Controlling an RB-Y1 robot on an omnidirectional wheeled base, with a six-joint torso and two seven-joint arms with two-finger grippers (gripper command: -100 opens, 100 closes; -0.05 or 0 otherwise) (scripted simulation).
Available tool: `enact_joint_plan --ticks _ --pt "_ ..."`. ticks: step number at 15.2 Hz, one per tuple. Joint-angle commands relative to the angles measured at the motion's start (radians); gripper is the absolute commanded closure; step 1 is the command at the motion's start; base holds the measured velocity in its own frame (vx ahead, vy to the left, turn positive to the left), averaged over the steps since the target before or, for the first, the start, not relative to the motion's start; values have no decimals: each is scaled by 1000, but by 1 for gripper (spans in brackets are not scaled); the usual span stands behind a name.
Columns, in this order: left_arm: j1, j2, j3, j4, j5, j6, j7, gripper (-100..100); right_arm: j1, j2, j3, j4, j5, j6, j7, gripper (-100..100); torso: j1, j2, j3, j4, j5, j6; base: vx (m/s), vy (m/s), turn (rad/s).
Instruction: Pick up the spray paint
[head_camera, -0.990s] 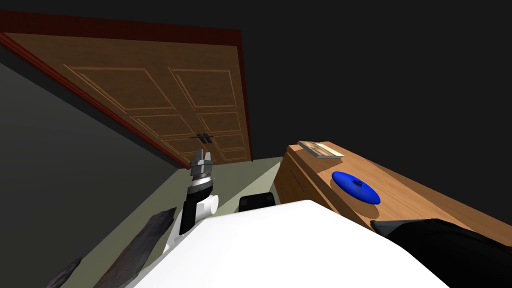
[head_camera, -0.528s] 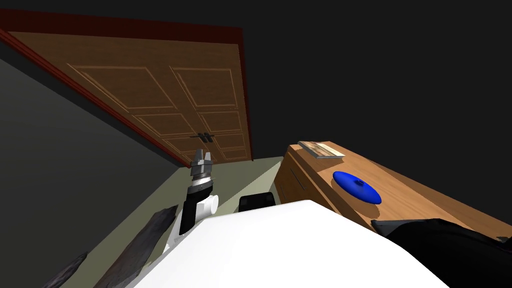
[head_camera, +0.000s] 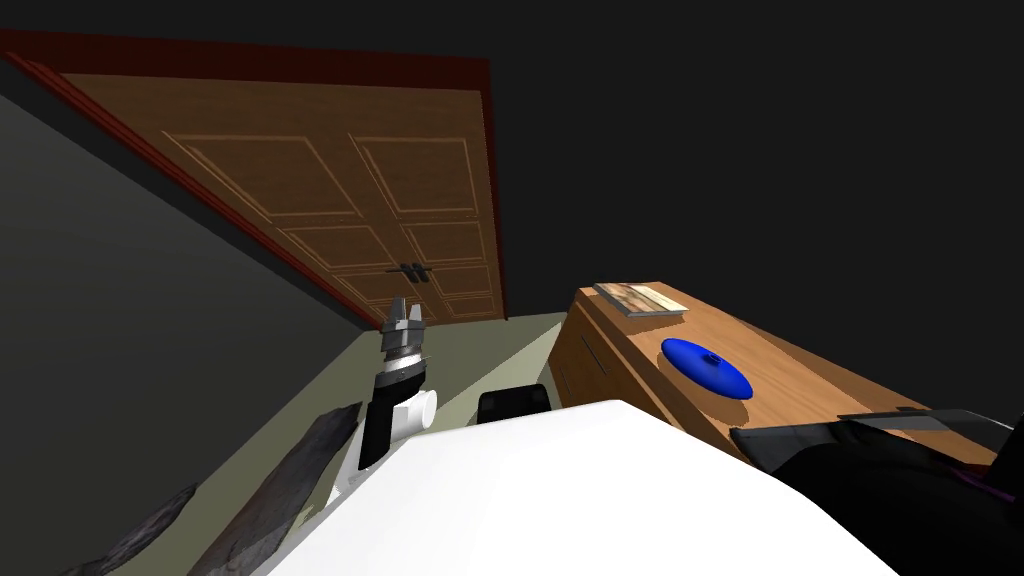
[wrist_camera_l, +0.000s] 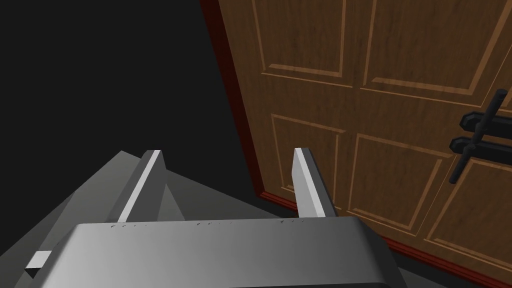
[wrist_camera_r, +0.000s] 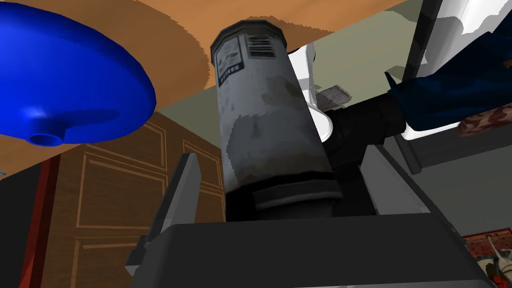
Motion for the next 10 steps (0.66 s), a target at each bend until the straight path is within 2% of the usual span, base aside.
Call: enact_joint_plan --ticks 1,2,5,6,7,9,10 --pt "0 0 0 0 0 0 0 0 0 0 0 0 0 0 0 -100 0 0 0 0 0 0 -31 -3 18" --pt "0 0 0 0 0 0 0 0 -5 29 -15 1 15 -30 4 -100 0 -1 0 0 0 0 32 21 -14" --pt "0 0 0 0 0 0 0 0 -10 61 -30 7 33 -63 8 -100 2 -8 -4 -2 0 1 97 55 -33" --pt "0 0 0 0 0 0 0 0 -8 48 -21 4 25 -44 8 -100 3 -9 -5 -2 0 0 63 38 -18" --pt "0 0 0 0 0 0 0 0 -4 22 -12 0 11 -23 3 100 3 -9 -5 -2 1 0 -19 0 27" --pt "0 0 0 0 0 0 0 0 -2 3 -3 -4 1 -3 1 100 -1 -3 -2 -1 1 -1 -92 -50 41" --pt "0 0 0 0 0 0 0 0 -4 19 -9 4 8 -18 3 100 -3 0 -1 -1 0 0 -65 -36 29"
